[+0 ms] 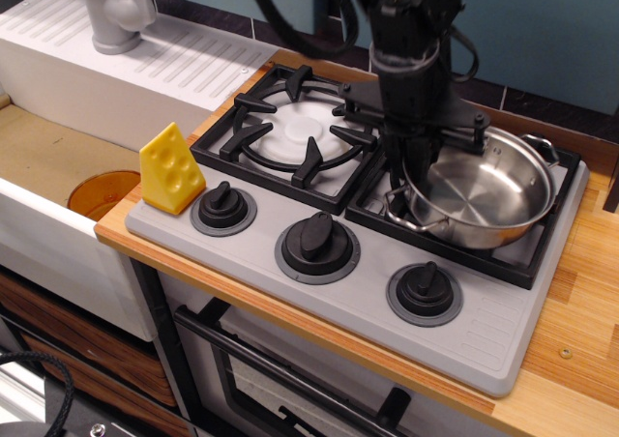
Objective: Put pot or pan on stove and put cheese in pot or pan
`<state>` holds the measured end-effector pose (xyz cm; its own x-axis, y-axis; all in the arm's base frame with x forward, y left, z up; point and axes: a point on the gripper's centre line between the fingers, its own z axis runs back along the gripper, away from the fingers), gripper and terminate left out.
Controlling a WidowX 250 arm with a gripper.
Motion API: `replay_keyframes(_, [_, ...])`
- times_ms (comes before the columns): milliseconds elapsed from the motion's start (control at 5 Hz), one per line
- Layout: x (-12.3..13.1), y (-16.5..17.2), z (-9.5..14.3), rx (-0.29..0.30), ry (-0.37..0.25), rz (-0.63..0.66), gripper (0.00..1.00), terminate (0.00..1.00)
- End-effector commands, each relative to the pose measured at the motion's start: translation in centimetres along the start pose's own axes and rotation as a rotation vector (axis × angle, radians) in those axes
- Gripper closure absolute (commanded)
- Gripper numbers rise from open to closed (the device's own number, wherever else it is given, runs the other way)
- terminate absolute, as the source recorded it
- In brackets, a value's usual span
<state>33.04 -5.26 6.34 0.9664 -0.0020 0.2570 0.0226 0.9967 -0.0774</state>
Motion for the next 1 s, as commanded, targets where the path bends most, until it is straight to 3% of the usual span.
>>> replay_keyframes(0, [2.3,3.4,6.7,0.025,-0.013,-0.07,1.0,0.0])
replay_keyframes(800, [4.4,12.9,4.4,-0.071,-0.003,-0.157,1.0,0.0])
